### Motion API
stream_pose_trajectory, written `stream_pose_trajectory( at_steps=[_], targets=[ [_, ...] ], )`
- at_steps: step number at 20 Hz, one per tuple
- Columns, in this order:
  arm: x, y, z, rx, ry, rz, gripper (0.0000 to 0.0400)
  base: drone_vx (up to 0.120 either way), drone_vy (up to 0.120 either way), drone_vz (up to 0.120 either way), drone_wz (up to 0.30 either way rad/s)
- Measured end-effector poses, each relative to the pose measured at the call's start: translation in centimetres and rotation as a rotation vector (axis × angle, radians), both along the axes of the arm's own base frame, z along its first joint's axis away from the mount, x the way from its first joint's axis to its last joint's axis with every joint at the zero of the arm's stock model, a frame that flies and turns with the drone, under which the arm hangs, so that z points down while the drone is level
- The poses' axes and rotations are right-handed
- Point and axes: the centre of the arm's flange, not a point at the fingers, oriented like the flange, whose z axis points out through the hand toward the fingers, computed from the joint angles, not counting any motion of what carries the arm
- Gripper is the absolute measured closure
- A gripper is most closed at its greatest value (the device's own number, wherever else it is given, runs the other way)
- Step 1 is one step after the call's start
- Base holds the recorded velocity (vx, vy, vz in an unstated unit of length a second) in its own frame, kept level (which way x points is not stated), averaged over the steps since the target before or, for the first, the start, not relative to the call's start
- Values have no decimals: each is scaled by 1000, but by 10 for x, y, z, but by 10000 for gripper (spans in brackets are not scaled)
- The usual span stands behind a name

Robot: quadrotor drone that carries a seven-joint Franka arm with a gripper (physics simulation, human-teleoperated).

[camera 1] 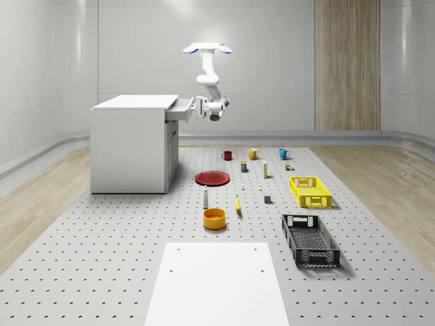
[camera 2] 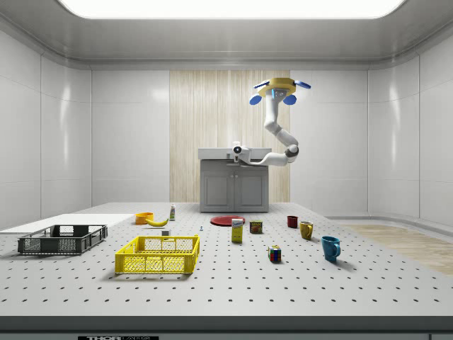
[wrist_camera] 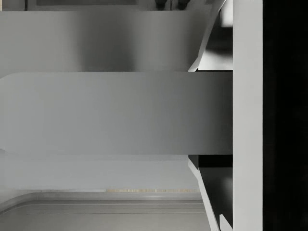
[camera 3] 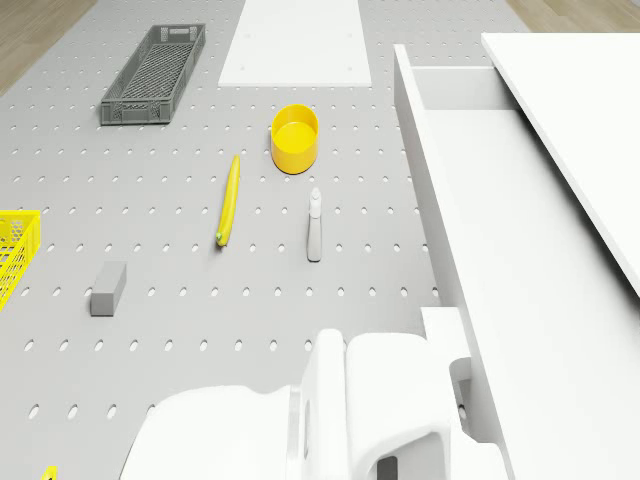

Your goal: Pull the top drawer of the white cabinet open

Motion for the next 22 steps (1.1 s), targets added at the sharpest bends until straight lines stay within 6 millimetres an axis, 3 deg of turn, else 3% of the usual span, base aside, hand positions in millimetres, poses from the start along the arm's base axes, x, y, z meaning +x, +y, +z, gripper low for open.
stream_pose_trajectory(
  at_steps=[2, 7, 18, 22],
  targets=[
    [0, -3, 0, 2, -1, 0, 193, 0, 0, 0, 0],
    [0, -7, 1, 5, -6, 1, 126, 0, 32, 0, 0],
    [0, -8, 1, 6, -3, 1, 97, 0, 120, 0, 0],
    [0, -8, 1, 6, -3, 1, 96, 0, 40, 0, 0]
  ],
)
